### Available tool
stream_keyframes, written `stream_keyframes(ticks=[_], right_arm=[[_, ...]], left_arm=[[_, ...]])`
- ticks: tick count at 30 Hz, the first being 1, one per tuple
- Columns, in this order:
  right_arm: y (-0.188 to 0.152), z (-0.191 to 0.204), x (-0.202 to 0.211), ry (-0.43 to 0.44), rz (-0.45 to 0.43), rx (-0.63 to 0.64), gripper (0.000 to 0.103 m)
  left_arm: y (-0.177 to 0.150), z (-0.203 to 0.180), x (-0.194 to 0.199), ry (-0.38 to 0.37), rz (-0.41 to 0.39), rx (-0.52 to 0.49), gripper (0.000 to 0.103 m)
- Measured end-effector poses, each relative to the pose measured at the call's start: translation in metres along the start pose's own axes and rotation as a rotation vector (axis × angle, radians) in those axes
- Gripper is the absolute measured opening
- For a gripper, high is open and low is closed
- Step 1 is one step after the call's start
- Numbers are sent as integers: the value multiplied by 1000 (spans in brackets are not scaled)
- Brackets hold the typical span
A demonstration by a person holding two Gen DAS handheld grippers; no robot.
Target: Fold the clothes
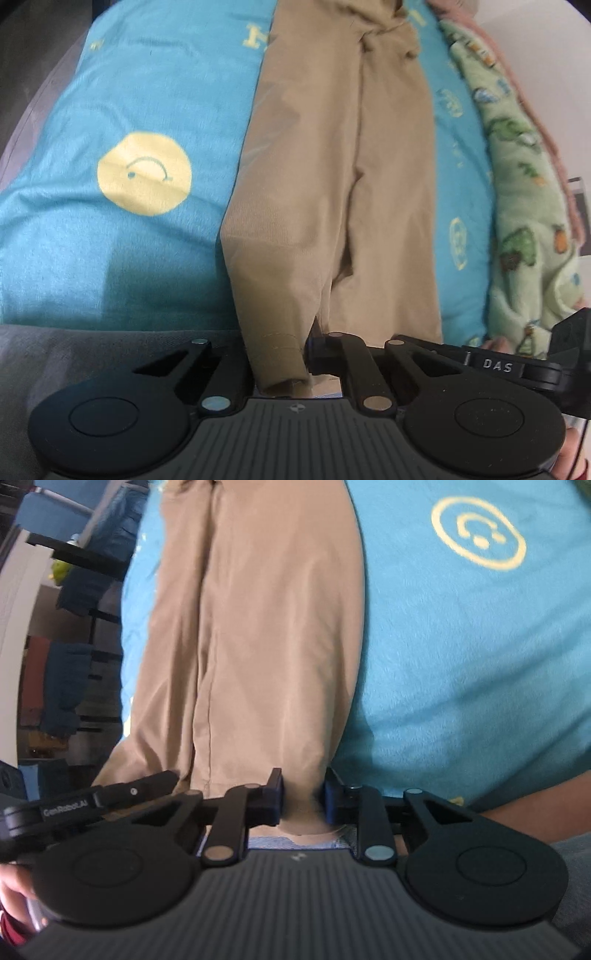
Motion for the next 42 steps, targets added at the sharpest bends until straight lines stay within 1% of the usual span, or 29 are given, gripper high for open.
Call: stream_keyframes(ticks=[1,2,3,4,7,12,15,17,20,23,25,29,31,33,35,37,40,42], right_arm=[[0,0,6,18,-21,-2,24],[1,0,11,36,-42,-3,21],[1,0,17,55,-62,-5,9],[2,1,22,77,-73,-7,9],[4,3,36,144,-107,-12,9],[6,8,62,256,-164,-20,9],[8,11,77,322,-198,-23,9],[14,26,81,344,-225,-3,9],[15,28,103,379,-264,20,9],[12,26,128,412,-283,46,9],[2,28,140,418,-287,80,9],[-28,25,157,417,-270,131,9],[-44,22,164,415,-258,152,9],[-47,19,171,420,-269,146,9],[-41,22,174,416,-288,163,9],[-27,26,172,398,-318,185,9],[5,31,160,363,-354,173,9],[32,32,151,367,-371,129,9]], left_arm=[[0,-1,6,-14,-18,-1,8],[1,-2,11,-28,-36,-1,8],[2,-2,17,-45,-53,-1,8],[3,-3,23,-63,-69,0,8],[6,-6,38,-85,-111,-4,8],[6,-7,58,-141,-170,37,7],[8,-26,73,-196,-227,44,7],[7,-38,84,-228,-261,41,7],[6,-52,101,-267,-301,35,7],[-6,-58,116,-311,-313,35,7],[-20,-61,125,-341,-316,45,7],[-63,-64,143,-404,-311,100,7],[-85,-64,148,-423,-300,118,7],[-91,-64,146,-433,-284,141,7],[-80,-63,143,-413,-303,122,7],[-62,-65,136,-385,-328,114,7],[-28,-70,124,-362,-341,127,7],[-1,-73,116,-327,-359,124,8]])
Point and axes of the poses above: each gripper's, at about its wrist camera, not at the fingertips, and x roughly against the way its jaws point, z to its left, y to its top, the point moved 8 cm from there along -x, roughly the way its jaws point, and after that the axes turned 1 degree about -x, right-handed, at the moved point
